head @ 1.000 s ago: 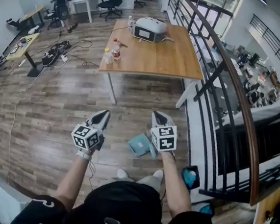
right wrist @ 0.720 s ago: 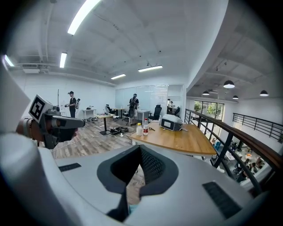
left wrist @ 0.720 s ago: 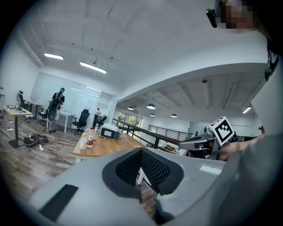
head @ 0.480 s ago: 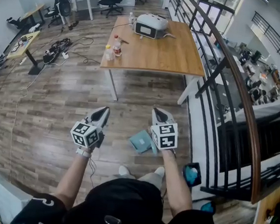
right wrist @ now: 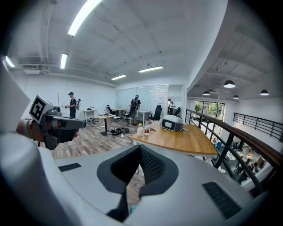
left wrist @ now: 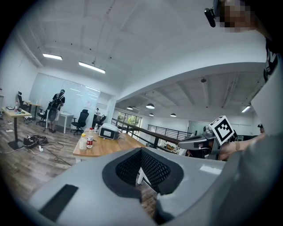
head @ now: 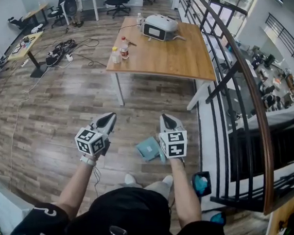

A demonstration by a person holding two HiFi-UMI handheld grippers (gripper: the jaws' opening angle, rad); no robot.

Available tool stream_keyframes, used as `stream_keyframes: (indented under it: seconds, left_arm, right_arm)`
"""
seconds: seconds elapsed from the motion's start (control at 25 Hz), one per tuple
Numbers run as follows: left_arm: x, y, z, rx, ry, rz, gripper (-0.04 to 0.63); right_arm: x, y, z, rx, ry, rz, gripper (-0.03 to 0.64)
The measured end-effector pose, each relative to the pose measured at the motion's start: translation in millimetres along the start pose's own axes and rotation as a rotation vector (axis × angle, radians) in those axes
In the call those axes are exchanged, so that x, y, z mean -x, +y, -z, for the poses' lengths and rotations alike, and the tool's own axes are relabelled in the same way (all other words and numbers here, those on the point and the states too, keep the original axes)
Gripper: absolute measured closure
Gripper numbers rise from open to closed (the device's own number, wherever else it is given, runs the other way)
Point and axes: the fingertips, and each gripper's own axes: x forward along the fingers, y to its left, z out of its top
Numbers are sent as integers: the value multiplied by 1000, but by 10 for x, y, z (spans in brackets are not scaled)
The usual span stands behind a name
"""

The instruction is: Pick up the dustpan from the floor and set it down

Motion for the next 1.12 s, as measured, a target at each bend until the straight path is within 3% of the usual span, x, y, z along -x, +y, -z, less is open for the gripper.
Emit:
stream_keyframes:
  seconds: [1.12]
  left_arm:
    - [-40, 37, 72, 5, 14, -1, 598]
  right_arm:
    - [-34, -43, 114, -14, 21, 4, 620]
